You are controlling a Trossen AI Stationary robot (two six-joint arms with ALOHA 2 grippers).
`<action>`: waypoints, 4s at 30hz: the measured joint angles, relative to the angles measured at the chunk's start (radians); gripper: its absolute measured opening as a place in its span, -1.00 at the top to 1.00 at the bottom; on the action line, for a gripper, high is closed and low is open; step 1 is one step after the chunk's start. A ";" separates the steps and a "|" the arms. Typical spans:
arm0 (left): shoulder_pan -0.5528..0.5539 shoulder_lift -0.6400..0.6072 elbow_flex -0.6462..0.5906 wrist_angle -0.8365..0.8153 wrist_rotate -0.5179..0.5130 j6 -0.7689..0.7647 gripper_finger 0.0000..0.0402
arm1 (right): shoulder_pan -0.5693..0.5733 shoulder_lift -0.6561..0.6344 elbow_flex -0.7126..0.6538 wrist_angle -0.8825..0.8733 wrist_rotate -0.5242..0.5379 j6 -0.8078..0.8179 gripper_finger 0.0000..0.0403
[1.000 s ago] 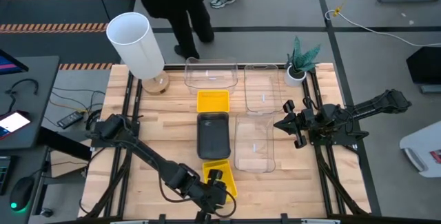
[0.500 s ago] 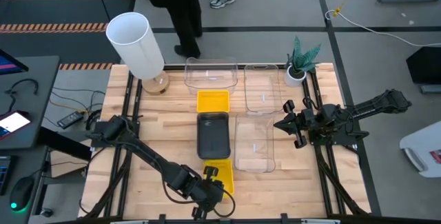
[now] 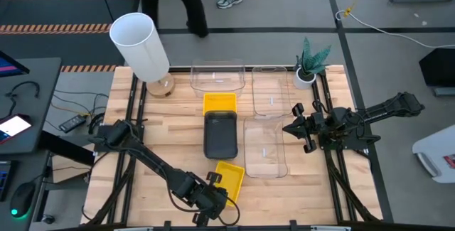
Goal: Stack baskets by color
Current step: Stack the left yellow bin on top of the bottom yellow bin, then stack the top yellow bin on top of the yellow bin
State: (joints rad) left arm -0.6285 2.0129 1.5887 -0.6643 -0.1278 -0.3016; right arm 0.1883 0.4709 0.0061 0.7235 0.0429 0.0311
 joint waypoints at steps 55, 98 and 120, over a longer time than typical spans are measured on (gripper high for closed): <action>-0.121 -0.726 -0.761 0.036 -0.319 0.043 0.84 | 0.000 0.000 0.000 0.000 0.000 0.000 0.92; 1.021 -0.664 -0.807 0.514 -0.011 -0.018 0.77 | 0.000 0.000 0.000 0.000 0.000 0.000 0.92; 1.088 -0.386 -0.613 0.306 0.239 0.056 0.94 | 0.000 0.000 0.000 0.000 0.000 0.000 0.92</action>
State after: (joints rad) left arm 0.4597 1.6273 0.9760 -0.3579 0.1112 -0.2454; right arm 0.1883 0.4713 0.0059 0.7235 0.0433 0.0315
